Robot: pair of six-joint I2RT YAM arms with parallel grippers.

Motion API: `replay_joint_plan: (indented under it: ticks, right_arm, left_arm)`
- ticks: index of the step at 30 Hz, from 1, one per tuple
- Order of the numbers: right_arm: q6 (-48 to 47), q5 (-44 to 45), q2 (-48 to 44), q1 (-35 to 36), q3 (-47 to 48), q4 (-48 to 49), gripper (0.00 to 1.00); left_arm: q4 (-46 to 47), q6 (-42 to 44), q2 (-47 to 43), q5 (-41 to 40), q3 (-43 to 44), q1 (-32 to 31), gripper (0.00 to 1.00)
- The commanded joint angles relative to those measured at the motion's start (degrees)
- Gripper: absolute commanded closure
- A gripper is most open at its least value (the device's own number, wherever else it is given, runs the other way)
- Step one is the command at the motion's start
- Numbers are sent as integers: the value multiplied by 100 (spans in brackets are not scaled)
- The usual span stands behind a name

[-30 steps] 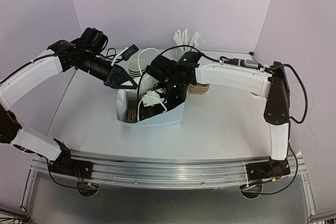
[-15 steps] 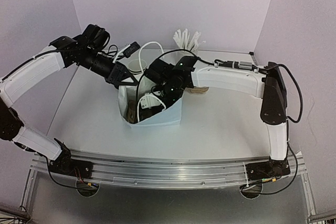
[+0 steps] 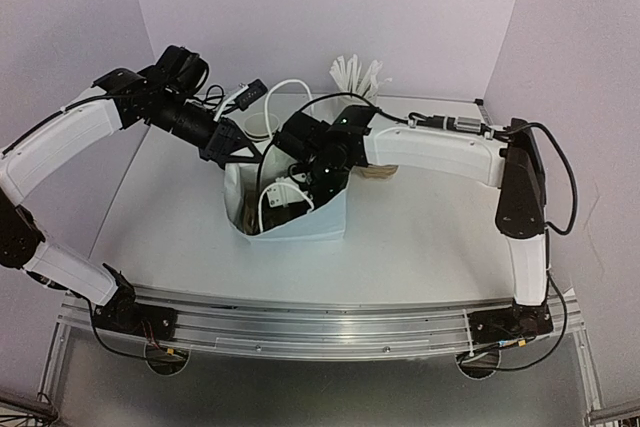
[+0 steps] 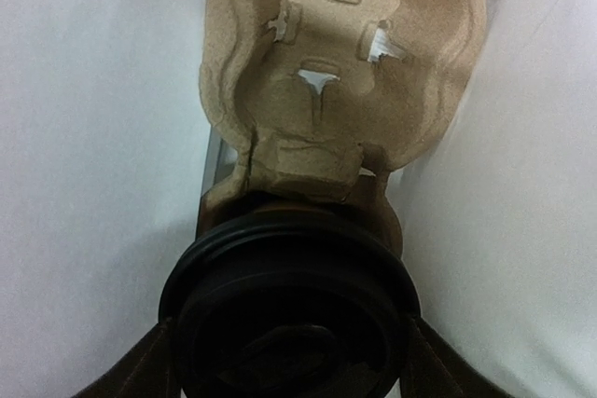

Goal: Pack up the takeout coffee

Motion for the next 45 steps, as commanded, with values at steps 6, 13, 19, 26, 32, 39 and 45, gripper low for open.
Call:
replay_joint_plan:
  ticks: [6, 13, 19, 26, 32, 39, 45]
  right_arm:
    - [165, -242, -118, 191, 609, -613, 6]
    - [267, -347, -418, 198, 695, -606, 6]
    - [374, -433, -624, 209, 828, -604, 5]
    - [468, -557, -860, 210, 895, -588, 6]
    - [481, -545, -999, 208, 798, -582, 5]
    - [628, -705, -1118, 212, 1061, -560, 5]
    - [921, -762, -1319, 198, 1082, -300, 6]
  left_arm:
    - [-390, 446, -23, -671, -148, 6, 100]
    - [-515, 568, -50, -981, 10, -5, 100]
    - [-594, 695, -25, -1259, 77, -65, 100]
    - [-596, 742, -17, -1441, 137, -82, 100]
    - [-594, 810, -20, -1483, 133, -82, 100]
    - [-548, 894, -74, -1579, 134, -85, 100]
    - [-444, 856, -176, -1624, 116, -118, 100]
